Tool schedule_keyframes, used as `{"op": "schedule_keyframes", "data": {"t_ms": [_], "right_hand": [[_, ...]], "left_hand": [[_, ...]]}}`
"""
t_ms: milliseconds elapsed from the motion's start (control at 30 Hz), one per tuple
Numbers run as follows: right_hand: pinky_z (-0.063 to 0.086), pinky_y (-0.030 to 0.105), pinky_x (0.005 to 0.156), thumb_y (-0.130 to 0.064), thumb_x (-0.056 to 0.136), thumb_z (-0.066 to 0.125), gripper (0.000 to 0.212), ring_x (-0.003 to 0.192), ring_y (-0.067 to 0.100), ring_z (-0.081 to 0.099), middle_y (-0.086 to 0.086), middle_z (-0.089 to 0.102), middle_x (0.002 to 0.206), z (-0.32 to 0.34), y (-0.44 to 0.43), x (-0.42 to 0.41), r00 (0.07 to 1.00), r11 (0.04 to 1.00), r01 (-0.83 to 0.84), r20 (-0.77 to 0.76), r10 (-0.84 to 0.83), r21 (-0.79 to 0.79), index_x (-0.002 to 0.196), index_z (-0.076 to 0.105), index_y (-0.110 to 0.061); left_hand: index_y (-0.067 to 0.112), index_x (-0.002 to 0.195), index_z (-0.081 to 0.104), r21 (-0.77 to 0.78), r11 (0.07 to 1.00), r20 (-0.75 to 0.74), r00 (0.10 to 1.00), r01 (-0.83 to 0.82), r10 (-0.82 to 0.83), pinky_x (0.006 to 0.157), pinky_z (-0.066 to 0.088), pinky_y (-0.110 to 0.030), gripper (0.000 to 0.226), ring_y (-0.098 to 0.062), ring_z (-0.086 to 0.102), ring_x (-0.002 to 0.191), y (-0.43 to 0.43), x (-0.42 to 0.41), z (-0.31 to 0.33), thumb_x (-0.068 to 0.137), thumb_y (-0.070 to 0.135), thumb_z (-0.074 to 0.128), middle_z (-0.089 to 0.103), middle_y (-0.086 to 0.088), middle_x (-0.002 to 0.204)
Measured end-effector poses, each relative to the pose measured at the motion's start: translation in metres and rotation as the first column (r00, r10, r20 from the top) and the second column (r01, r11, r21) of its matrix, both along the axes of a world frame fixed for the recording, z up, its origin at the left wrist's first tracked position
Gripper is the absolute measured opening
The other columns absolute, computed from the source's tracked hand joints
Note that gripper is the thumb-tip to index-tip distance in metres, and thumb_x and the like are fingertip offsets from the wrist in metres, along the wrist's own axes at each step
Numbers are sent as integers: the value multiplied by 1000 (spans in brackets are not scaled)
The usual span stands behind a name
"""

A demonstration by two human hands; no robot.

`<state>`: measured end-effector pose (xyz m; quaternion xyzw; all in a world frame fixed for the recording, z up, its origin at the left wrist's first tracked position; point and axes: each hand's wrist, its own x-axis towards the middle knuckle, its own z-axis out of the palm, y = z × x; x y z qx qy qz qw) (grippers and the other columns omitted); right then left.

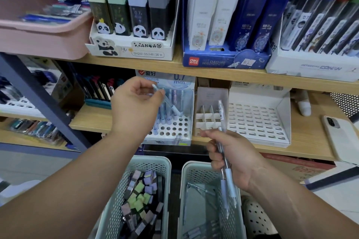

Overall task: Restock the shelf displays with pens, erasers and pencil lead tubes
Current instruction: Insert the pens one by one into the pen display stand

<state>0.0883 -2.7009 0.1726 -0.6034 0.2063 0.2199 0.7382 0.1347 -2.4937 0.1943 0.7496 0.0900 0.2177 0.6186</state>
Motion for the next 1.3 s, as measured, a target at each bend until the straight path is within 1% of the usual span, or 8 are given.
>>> {"op": "schedule_keyframes", "data": {"t_ms": [100, 233, 467, 633, 800, 1033, 1133, 1300], "right_hand": [[27, 22, 40, -21, 93, 67, 30, 47, 11, 33, 1, 47, 61, 0, -3, 0, 999, 1000, 18, 31, -17, -13, 117, 66, -2], [28, 23, 41, -19, 93, 68, 27, 46, 12, 34, 0, 47, 60, 1, -7, 0, 995, 997, 56, 80, -53, -44, 115, 66, -2], [27, 23, 41, -18, 94, 66, 31, 46, 12, 33, 2, 46, 61, 8, -22, -1, 992, 997, 79, 99, -76, -27, 116, 62, 3], [28, 23, 40, -19, 92, 68, 37, 47, 13, 33, 2, 46, 61, 11, -30, -2, 991, 997, 81, 107, -80, -6, 121, 60, 3], [29, 23, 40, -19, 92, 67, 32, 47, 12, 34, 2, 47, 61, 13, -35, -3, 992, 997, 75, 106, -75, 6, 119, 62, -3], [29, 23, 40, -18, 91, 68, 31, 47, 12, 35, 3, 48, 62, 13, -38, -3, 992, 998, 58, 111, -59, 12, 117, 63, -3], [30, 23, 42, -14, 90, 69, 30, 48, 13, 36, 4, 49, 64, 16, -37, -3, 993, 993, 55, 95, -65, 102, 117, 64, -2], [32, 25, 48, -4, 92, 61, 12, 51, 14, 39, 6, 51, 67, 25, -32, -2, 987, 970, 79, 117, -108, 229, 98, 70, -7]], "left_hand": [[30, 77, 64, 182, 983, 6, 1000, 26, -27, 67, 56, -19, 24, 0, 63, 63, -15, 0, -2, 83, 13, 80, 68, 6, 74], [31, 76, 63, 323, 946, 21, 999, 19, -27, 63, 50, -11, 23, 4, 60, 61, -30, 7, -8, 82, 16, 80, 64, 14, 68], [27, 82, 67, 530, 848, -23, 999, -25, 43, 79, 56, -33, 8, -11, 66, 79, -41, 17, -13, 84, 26, 75, 62, 20, 72], [26, 83, 67, 590, 807, -53, 996, -27, 73, 77, 56, -37, 8, -17, 67, 79, -44, 25, -14, 83, 28, 74, 58, 20, 67], [28, 106, 58, 744, 668, -26, 998, -19, 57, 70, 56, -40, 23, -28, 69, 80, -44, 29, -23, 86, 30, 69, 73, 5, 80], [14, 82, 72, 870, 491, 73, 997, -56, -16, 55, 47, -32, 15, -32, 64, 67, -44, 32, -29, 78, 27, 79, 68, -5, 76], [12, 77, 76, 883, 465, 81, 996, -62, -22, 54, 47, -32, 15, -33, 63, 66, -44, 29, -30, 73, 25, 82, 66, -7, 79], [17, 100, 77, 874, 485, 106, 985, -28, -135, 66, 53, -37, 20, -34, 66, 79, -46, 18, -21, 81, 24, 77, 69, -7, 88]]}}
